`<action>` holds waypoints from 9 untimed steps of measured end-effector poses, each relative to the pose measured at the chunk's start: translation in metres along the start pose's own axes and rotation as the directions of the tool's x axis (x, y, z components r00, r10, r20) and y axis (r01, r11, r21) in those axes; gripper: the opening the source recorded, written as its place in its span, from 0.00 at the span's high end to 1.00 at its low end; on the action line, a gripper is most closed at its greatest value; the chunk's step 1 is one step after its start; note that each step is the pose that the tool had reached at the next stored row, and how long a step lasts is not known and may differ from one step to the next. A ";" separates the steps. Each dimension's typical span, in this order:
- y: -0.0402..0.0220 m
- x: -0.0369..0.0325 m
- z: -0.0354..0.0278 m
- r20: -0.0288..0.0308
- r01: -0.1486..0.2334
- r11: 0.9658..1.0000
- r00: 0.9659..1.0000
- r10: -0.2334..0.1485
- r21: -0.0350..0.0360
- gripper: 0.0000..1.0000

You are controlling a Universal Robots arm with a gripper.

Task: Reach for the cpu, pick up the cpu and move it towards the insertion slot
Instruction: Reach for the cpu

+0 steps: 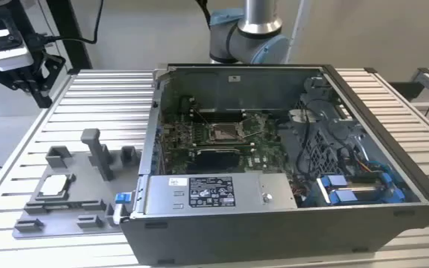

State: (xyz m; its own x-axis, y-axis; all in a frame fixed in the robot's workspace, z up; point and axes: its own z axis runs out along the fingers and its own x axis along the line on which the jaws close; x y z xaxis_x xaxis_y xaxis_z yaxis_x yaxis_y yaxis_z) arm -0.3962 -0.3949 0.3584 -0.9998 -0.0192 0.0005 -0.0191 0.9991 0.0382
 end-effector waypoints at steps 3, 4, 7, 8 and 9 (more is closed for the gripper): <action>0.0000 0.0000 0.0000 0.000 0.000 1.000 1.000 0.000 0.000 1.00; 0.0000 0.0000 0.0000 0.000 0.000 1.000 1.000 0.000 0.000 1.00; 0.0000 0.0000 0.0000 0.000 0.000 1.000 1.000 0.000 0.000 1.00; 0.0000 0.0000 0.0000 0.000 0.000 1.000 1.000 0.000 0.000 1.00; 0.0000 0.0000 0.0000 0.000 0.000 1.000 1.000 0.000 0.000 1.00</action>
State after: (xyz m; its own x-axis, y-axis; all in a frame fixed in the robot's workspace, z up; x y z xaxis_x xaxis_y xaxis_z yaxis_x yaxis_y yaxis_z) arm -0.3962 -0.3949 0.3584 -0.9998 -0.0191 0.0005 -0.0191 0.9991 0.0383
